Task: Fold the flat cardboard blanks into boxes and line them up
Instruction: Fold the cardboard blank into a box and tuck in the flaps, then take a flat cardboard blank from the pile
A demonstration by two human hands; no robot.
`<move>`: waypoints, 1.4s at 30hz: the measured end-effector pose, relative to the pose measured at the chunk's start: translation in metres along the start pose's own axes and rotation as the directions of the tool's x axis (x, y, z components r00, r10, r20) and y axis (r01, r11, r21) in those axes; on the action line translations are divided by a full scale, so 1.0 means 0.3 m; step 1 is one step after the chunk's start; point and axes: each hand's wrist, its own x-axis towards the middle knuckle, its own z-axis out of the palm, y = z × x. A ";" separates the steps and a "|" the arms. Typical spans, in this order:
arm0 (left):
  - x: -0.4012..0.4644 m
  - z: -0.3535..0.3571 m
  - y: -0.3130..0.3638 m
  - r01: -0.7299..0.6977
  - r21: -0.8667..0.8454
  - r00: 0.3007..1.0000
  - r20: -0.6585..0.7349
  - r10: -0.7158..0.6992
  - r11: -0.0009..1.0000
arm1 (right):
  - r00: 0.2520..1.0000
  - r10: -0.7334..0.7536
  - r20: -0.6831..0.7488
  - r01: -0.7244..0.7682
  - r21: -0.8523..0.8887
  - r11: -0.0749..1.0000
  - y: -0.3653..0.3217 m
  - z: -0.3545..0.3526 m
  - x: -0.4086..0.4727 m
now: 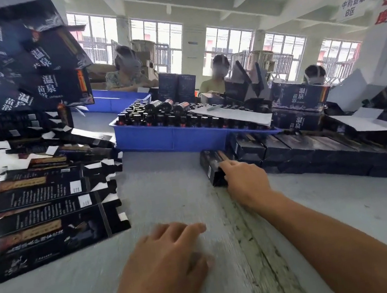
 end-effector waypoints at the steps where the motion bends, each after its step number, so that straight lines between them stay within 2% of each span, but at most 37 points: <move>1: 0.005 -0.006 0.006 -0.020 0.028 1.000 0.020 0.020 0.999 | 1.000 0.022 0.013 -0.022 -0.003 1.000 0.013 0.015 0.031; 2: 0.013 -0.012 0.011 -0.050 0.068 0.998 0.043 0.047 0.996 | 0.999 0.044 0.028 -0.044 -0.003 0.999 0.025 0.032 0.059; 5: 0.024 0.007 -0.015 -0.127 0.049 0.992 -0.008 0.128 0.991 | 0.993 0.099 0.064 -0.099 -0.013 0.995 0.043 0.082 0.132; 9: 0.033 0.033 -0.023 -0.158 0.093 0.987 -0.023 0.161 0.983 | 0.976 0.188 0.113 -0.184 -0.041 0.982 0.007 0.122 0.218; 11: 0.035 0.023 -0.023 -0.137 0.066 0.991 0.012 0.137 0.988 | 0.969 0.202 0.142 -0.200 -0.029 0.979 -0.012 0.131 0.222; 15: 0.030 0.004 -0.019 -0.060 0.097 0.998 0.021 0.059 0.993 | 0.981 0.154 0.117 -0.153 -0.019 0.988 -0.030 0.118 0.169; 19: 0.034 0.007 -0.011 -0.002 0.012 0.990 0.140 0.000 1.000 | 0.998 0.045 0.052 -0.041 -0.083 0.996 -0.075 0.083 0.090; 22: 0.036 0.011 -0.014 0.015 -0.026 0.988 0.152 -0.011 1.000 | 0.996 0.010 0.088 0.006 -0.178 0.984 -0.118 0.039 0.016; 24: 0.036 0.012 -0.023 0.023 -0.056 0.989 0.149 -0.015 0.998 | 0.992 0.018 0.125 -0.001 -0.131 0.991 -0.135 0.020 -0.030; 28: 0.033 0.012 -0.034 0.070 -0.142 0.995 0.077 -0.059 0.987 | 0.976 -0.007 0.217 -0.015 0.099 0.995 -0.148 0.006 -0.131; 32: 0.032 -0.005 -0.048 0.120 -0.198 0.992 0.050 -0.112 0.973 | 0.973 0.025 0.229 -0.079 0.233 0.969 -0.142 0.020 -0.197; 34: 0.033 -0.021 -0.078 0.118 -0.121 0.993 -0.006 -0.120 0.986 | 0.978 0.032 0.205 -0.094 0.296 0.950 -0.137 0.026 -0.214; 36: 0.042 -0.048 -0.133 0.139 0.031 0.986 -0.102 -0.135 0.990 | 0.983 0.025 0.181 -0.082 0.317 0.945 -0.135 0.022 -0.216; 39: 0.044 -0.107 -0.247 0.339 0.209 0.926 -0.245 -0.287 0.917 | 0.984 0.018 0.180 -0.080 0.340 0.937 -0.128 0.013 -0.206; 42: 0.012 -0.156 -0.348 0.554 0.294 0.831 -0.254 -0.495 0.779 | 0.980 0.033 0.197 -0.106 0.376 0.921 -0.128 -0.007 -0.194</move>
